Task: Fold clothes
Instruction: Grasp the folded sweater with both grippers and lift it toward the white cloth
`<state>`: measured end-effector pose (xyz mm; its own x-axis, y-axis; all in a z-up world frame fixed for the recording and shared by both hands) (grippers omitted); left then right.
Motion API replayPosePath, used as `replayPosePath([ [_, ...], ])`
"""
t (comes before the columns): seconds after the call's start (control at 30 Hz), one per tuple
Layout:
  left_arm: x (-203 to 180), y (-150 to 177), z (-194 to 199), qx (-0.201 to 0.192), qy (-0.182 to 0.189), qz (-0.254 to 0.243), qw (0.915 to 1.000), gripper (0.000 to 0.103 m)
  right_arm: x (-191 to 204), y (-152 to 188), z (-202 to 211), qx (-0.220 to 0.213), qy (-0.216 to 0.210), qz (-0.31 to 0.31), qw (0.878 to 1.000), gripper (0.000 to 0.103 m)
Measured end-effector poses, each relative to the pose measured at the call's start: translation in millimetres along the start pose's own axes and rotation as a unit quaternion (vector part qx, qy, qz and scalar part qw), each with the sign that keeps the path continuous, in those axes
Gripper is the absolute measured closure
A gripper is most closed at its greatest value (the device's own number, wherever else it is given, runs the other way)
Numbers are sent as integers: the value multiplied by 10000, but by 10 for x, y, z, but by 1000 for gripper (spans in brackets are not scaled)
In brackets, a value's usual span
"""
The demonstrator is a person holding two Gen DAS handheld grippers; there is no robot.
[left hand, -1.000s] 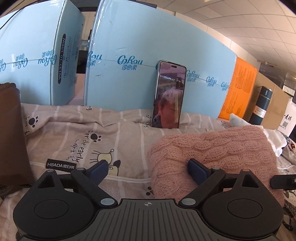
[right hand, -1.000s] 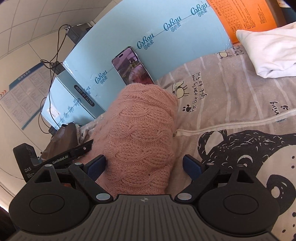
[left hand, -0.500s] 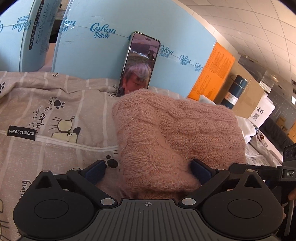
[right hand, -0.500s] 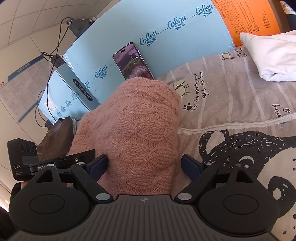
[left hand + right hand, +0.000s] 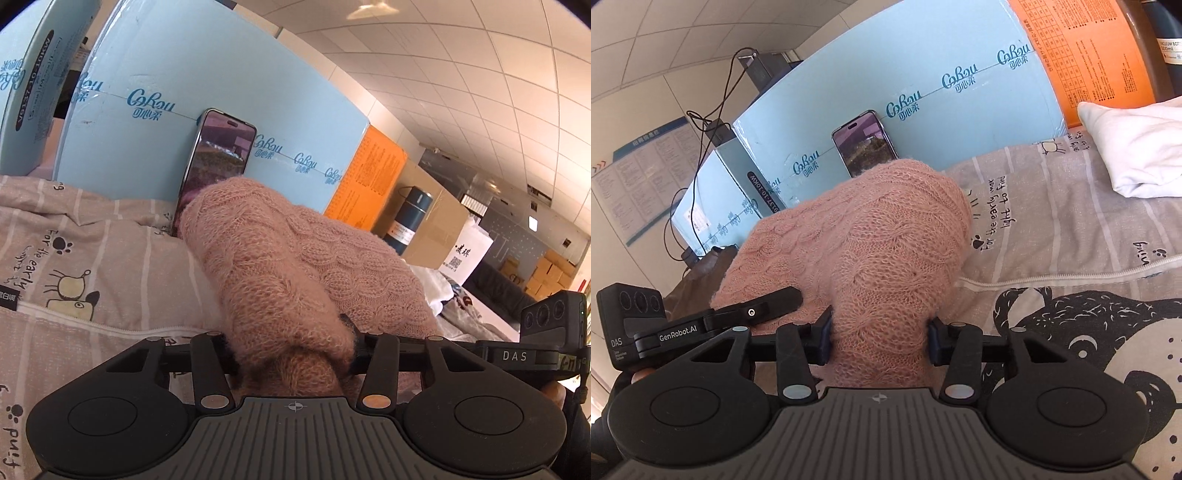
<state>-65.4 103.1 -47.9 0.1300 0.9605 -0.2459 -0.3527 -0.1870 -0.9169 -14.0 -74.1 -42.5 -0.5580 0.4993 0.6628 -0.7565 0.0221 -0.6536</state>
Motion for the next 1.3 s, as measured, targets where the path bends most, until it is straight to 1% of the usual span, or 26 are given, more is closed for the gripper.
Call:
replayPosePath([
  [0.1, -300, -176, 13, -244, 151, -299, 9991, 57, 63, -176, 271, -618, -18, -29, 9981, 66],
  [0.17, -505, -360, -35, -534, 269, -457, 9972, 57, 59, -311, 493, -1021, -9, -89, 9947, 66],
  [0.27, -779, -642, -218, -822, 536, -542, 9937, 59, 29, -524, 844, -1620, 60, -143, 9867, 66],
  [0.33, -987, -823, -383, -990, 719, -647, 9904, 59, -28, -720, 1059, -2018, 199, -163, 9791, 66],
  [0.4, -1155, -988, -576, -1118, 871, -615, 9880, 59, -102, -934, 1263, -2420, 342, -205, 9695, 66],
  [0.47, -1295, -1161, -841, -1259, 966, -438, 9864, 59, -217, -1175, 1417, -2794, 503, -320, 9583, 66],
  [0.53, -1428, -1257, -1143, -1350, 894, -262, 9865, 59, -369, -1388, 1524, -3123, 689, -535, 9460, 66],
  [0.6, -1596, -1218, -1504, -1208, 789, -120, 9895, 59, -575, -1517, 1560, -3420, 1099, -630, 9311, 66],
  [0.67, -1741, -1111, -1799, -1062, 827, -86, 9909, 59, -788, -1603, 1581, -3681, 1581, -666, 9138, 66],
  [0.7, -1797, -1064, -1929, -993, 855, -98, 9913, 59, -898, -1639, 1577, -3763, 1754, -714, 9069, 66],
  [0.83, -1829, -980, -2358, -806, 809, -42, 9934, 59, -1361, -1736, 1450, -3792, 2000, -1112, 8966, 65],
  [0.93, -1748, -905, -2585, -719, 725, -1, 9948, 59, -1708, -1806, 1355, -3807, 2181, -1409, 8875, 63],
  [0.97, -1706, -855, -2645, -684, 707, 6, 9951, 59, -1804, -1814, 1311, -3793, 2241, -1462, 8858, 63],
  [1.03, -1639, -772, -2751, -569, 677, 57, 9961, 59, -1932, -1786, 1185, -3699, 2360, -1411, 8874, 61],
  [1.1, -1583, -716, -2837, -425, 652, 97, 9969, 57, -2036, -1764, 1063, -3546, 2571, -1301, 8895, 58],
  [1.13, -1550, -729, -2848, -397, 662, 150, 9969, 51, -2066, -1747, 1037, -3496, 2660, -1266, 8894, 55],
  [1.17, -1502, -756, -2820, -466, 663, 273, 9963, 46, -2084, -1734, 1024, -3477, 2734, -1275, 8878, 53],
  [1.23, -1395, -806, -2709, -709, 472, 436, 9954, 24, -2112, -1701, 1032, -3514, 2919, -1300, 8800, 43],
  [1.27, -1342, -830, -2650, -834, 361, 506, 9946, 21, -2135, -1689, 1045, -3526, 3030, -1316, 8756, 39],
  [1.3, -1293, -835, -2625, -867, 190, 509, 9947, 19, -2175, -1679, 1048, -3516, 3115, -1354, 8724, 34],
])
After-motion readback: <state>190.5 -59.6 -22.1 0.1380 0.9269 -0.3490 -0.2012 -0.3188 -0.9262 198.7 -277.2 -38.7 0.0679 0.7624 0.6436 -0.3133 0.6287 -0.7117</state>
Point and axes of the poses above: each gripper's, at about its wrist camera, not at the fingertips, and z roughly against the way its jaws point, x to its left, y to its underside, the point moved 8 cm from there along -z, roughly the way its jaws point, and after that the axes turned 11 degrees about -z, right-handed, at the moved point
